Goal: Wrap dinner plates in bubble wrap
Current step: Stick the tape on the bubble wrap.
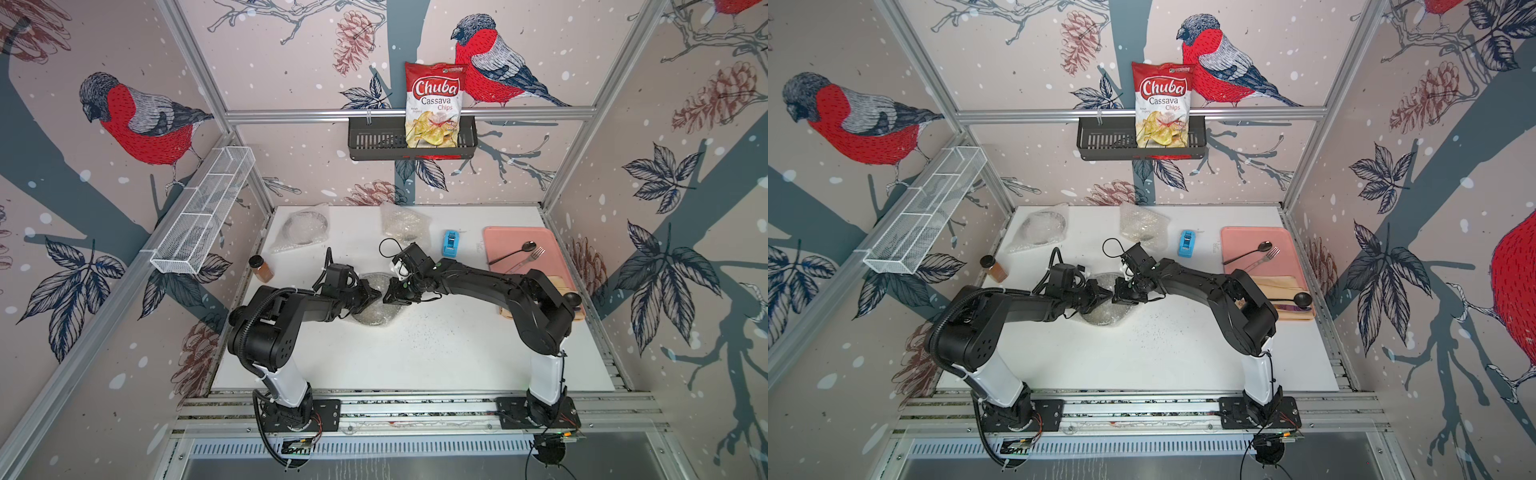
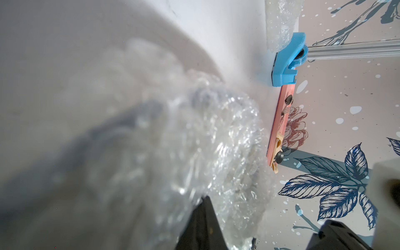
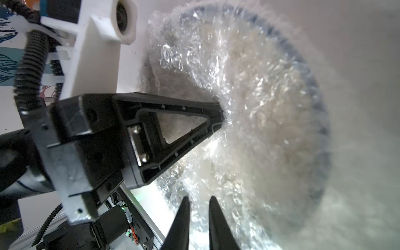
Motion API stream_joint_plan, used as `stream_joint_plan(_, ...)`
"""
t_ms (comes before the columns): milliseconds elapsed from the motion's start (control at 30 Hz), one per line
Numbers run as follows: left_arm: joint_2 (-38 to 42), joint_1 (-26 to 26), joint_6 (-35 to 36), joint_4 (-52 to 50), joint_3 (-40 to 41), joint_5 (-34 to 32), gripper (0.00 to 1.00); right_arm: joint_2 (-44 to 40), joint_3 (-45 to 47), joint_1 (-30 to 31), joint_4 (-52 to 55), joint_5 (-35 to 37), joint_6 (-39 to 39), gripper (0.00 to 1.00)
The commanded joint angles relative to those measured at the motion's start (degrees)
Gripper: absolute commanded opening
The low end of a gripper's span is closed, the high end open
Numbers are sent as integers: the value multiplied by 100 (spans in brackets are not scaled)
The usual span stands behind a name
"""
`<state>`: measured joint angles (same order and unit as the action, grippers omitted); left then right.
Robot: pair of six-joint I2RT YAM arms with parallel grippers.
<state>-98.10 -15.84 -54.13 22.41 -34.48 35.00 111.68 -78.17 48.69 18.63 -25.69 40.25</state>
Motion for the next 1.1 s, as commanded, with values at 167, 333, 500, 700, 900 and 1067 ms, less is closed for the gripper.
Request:
stream_joint_plan(167, -12, 28, -98, -1290, 90, -476, 0, 329, -500, 3, 78, 377, -171, 8)
stream_joint_plan(333, -33, 23, -107, -1283, 86, -468, 0, 870, -823, 59, 39, 348, -158, 4)
stream_joint_plan(500, -106, 27, -125, -1249, 85, -431, 0, 931, -753, 191, 76, 350, -224, 3)
stream_joint_plan(700, -120, 27, -135, -1264, 55, -406, 0, 928, -542, 400, 630, 925, -645, 2)
stream_joint_plan(900, -50, 27, -98, -1288, 81, -423, 0, 629, -192, 478, 665, 992, -797, 2)
stream_joint_plan(1067, -79, 25, -90, -1282, 84, -406, 0, 640, -378, 652, 782, 808, -1028, 2)
